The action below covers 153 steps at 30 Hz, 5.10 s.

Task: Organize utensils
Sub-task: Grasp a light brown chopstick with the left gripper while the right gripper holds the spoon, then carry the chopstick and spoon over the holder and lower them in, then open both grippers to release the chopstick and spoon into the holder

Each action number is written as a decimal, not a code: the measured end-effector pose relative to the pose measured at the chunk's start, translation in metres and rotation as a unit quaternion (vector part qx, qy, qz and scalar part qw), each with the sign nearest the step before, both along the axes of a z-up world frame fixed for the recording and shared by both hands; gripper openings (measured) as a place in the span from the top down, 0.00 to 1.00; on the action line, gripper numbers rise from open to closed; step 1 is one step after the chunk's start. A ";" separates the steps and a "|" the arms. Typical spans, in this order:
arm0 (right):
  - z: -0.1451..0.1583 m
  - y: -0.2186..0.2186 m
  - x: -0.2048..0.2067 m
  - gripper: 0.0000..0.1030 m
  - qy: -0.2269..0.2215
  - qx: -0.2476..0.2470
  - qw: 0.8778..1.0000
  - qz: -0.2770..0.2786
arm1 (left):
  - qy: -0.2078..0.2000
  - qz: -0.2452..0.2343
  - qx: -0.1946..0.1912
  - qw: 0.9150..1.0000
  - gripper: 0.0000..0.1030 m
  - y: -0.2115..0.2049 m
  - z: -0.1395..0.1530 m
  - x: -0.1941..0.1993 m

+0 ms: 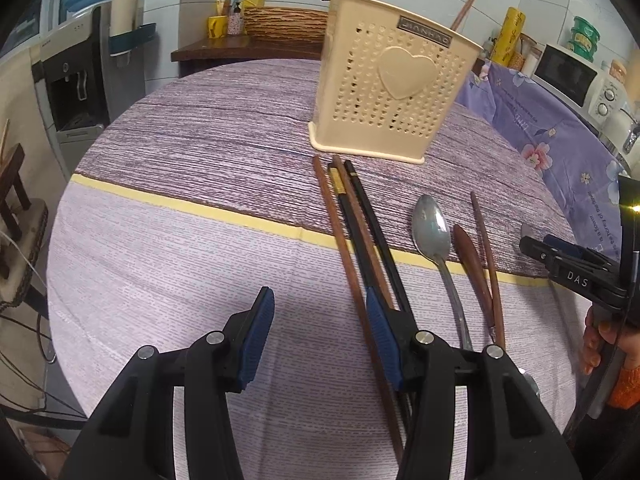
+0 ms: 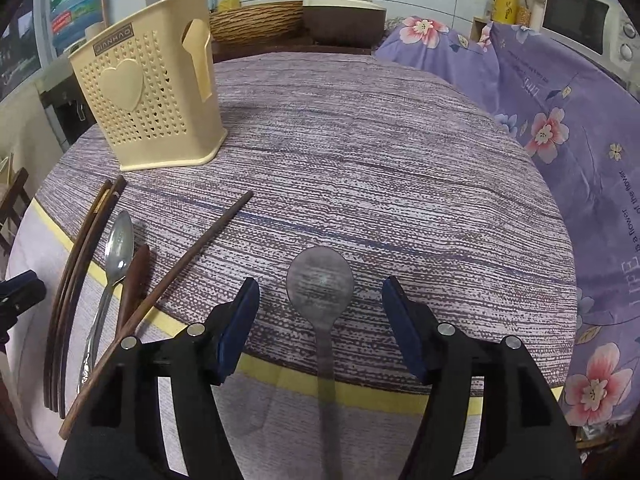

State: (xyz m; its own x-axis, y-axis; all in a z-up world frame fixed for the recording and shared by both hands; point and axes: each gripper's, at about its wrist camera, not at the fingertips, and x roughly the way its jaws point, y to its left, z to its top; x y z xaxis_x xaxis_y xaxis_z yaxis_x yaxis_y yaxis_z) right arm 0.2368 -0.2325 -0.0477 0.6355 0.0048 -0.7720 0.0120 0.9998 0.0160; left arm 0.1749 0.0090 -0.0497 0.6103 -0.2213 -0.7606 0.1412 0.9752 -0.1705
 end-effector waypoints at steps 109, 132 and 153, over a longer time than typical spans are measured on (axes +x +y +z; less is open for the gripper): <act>0.231 0.071 0.074 0.65 -0.283 0.114 0.940 0.155 | -0.336 0.043 -0.041 0.940 0.92 -0.017 0.274 0.101; 0.141 0.070 0.112 0.64 -0.190 0.105 0.969 0.118 | -0.202 0.048 -0.032 0.978 0.92 -0.015 0.157 0.135; 0.082 0.050 0.019 0.25 -0.091 0.073 0.991 0.073 | -0.087 0.029 0.006 0.996 0.39 0.008 0.064 0.032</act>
State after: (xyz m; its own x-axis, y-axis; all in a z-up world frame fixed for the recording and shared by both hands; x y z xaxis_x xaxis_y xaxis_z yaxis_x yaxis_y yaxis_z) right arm 0.2556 -0.1827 0.0343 0.7479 0.2093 -0.6299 -0.1485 0.9777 0.1486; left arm 0.2070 0.0170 0.0138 0.7440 -0.1728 -0.6454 0.1103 0.9845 -0.1365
